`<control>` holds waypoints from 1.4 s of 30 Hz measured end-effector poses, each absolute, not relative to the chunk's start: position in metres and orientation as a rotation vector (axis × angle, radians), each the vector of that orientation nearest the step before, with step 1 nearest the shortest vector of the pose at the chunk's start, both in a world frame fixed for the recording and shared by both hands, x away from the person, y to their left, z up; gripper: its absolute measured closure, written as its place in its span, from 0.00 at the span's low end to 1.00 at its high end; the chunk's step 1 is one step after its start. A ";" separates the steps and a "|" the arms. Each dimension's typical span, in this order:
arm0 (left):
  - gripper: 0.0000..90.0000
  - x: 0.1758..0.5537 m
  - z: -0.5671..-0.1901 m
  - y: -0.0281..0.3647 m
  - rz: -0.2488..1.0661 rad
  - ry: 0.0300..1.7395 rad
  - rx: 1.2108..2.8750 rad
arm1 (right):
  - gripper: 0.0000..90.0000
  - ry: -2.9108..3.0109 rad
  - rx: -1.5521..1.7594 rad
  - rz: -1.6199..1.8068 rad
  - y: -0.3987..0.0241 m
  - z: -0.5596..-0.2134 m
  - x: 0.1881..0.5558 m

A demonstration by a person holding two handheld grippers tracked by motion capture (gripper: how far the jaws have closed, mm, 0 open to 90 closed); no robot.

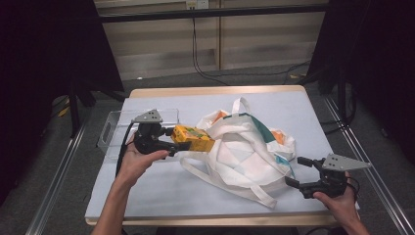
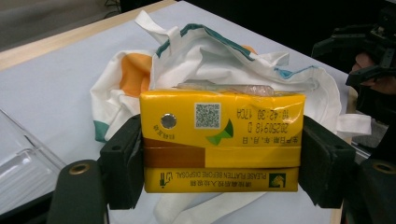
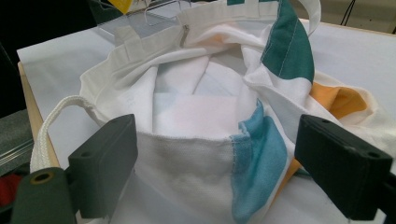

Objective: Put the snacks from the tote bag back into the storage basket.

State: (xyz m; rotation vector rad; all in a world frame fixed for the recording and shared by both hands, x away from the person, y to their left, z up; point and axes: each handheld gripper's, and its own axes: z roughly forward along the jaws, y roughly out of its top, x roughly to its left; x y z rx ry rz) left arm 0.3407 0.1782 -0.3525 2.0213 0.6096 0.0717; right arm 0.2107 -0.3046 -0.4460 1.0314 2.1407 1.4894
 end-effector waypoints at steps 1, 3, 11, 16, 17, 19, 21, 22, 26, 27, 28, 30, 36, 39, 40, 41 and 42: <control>0.31 0.339 -0.351 0.179 0.080 0.616 2.030 | 0.14 2.141 1.032 1.489 -0.305 -0.446 0.211; 0.31 0.338 -0.347 0.182 0.103 0.629 2.033 | 0.14 2.138 1.036 1.488 -0.304 -0.446 0.211; 0.31 0.338 -0.336 0.200 0.122 0.696 2.011 | 0.14 2.144 1.014 1.494 -0.302 -0.445 0.210; 0.31 0.340 -0.334 0.211 0.130 0.758 2.031 | 0.14 2.143 1.020 1.497 -0.303 -0.446 0.210; 0.31 0.340 -0.332 0.213 0.141 0.776 2.029 | 0.14 2.145 1.017 1.494 -0.302 -0.446 0.211; 0.31 0.340 -0.329 0.217 0.141 0.791 2.024 | 0.14 2.146 1.021 1.490 -0.302 -0.446 0.210; 0.31 0.339 -0.326 0.221 0.150 0.813 2.029 | 0.14 2.141 1.025 1.496 -0.302 -0.445 0.211; 0.31 0.340 -0.325 0.223 0.154 0.825 2.021 | 0.14 2.140 1.026 1.499 -0.302 -0.444 0.211; 0.31 0.347 -0.327 0.226 0.157 0.896 2.038 | 0.14 2.142 1.023 1.488 -0.301 -0.445 0.209; 0.31 0.350 -0.328 0.227 0.156 0.922 2.038 | 0.14 2.141 1.022 1.487 -0.301 -0.445 0.209; 0.31 0.353 -0.327 0.229 0.159 0.931 2.054 | 0.14 2.143 1.020 1.487 -0.300 -0.444 0.208; 0.31 0.357 -0.323 0.232 0.157 0.960 2.034 | 0.14 2.150 1.011 1.484 -0.300 -0.445 0.207; 0.31 0.374 -0.311 0.234 0.167 1.035 2.083 | 0.14 2.137 1.023 1.508 -0.306 -0.447 0.210; 0.31 0.381 -0.306 0.235 0.163 1.059 2.079 | 0.13 2.146 1.022 1.504 -0.308 -0.448 0.211; 0.31 0.384 -0.305 0.236 0.162 1.069 2.085 | 0.13 2.146 1.024 1.504 -0.308 -0.448 0.211; 0.31 0.387 -0.304 0.237 0.164 1.086 2.084 | 0.13 2.146 1.024 1.503 -0.308 -0.448 0.211; 0.31 0.390 -0.303 0.237 0.165 1.099 2.104 | 0.13 2.146 1.027 1.503 -0.308 -0.448 0.211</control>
